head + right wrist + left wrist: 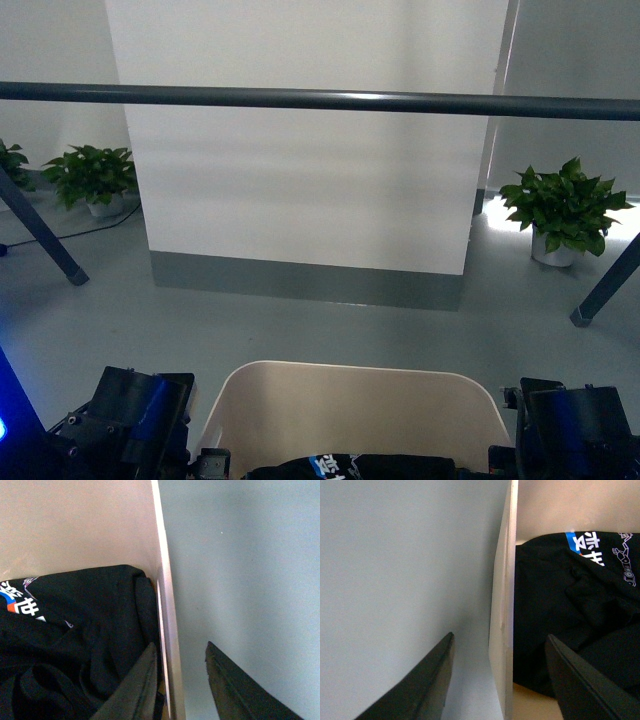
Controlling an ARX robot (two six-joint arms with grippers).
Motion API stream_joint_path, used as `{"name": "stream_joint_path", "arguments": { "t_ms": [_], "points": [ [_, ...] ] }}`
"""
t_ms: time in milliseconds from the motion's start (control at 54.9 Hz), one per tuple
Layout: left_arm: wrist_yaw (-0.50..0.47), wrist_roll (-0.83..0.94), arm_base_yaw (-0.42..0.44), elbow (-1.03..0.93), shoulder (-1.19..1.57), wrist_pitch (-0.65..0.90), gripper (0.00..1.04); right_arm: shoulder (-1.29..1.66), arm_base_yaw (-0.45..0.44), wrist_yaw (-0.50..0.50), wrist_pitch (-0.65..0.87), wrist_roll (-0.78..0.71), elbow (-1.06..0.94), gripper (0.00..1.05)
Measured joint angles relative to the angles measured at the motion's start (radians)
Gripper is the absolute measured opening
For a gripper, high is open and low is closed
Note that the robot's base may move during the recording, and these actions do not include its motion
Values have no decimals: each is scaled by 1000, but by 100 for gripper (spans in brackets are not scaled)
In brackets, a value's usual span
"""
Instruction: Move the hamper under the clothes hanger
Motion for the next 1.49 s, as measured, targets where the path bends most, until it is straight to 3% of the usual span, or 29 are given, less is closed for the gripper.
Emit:
{"name": "stream_joint_path", "arguments": {
  "t_ms": [91,291,492,1148,1494],
  "points": [
    [10,1,0,-13,-17,5,76,-2,0,5,2,0,-4,51],
    [11,2,0,-29,-68,7,99,-35,2,9,10,0,-26,74],
    [13,10,0,-48,-146,2,98,-116,4,21,11,-11,-50,98],
    [37,34,0,-104,-506,-86,98,-514,7,80,8,-85,-212,97],
    [35,51,41,-246,-932,-154,98,-956,64,189,-20,-178,-352,97]
  ]
}}
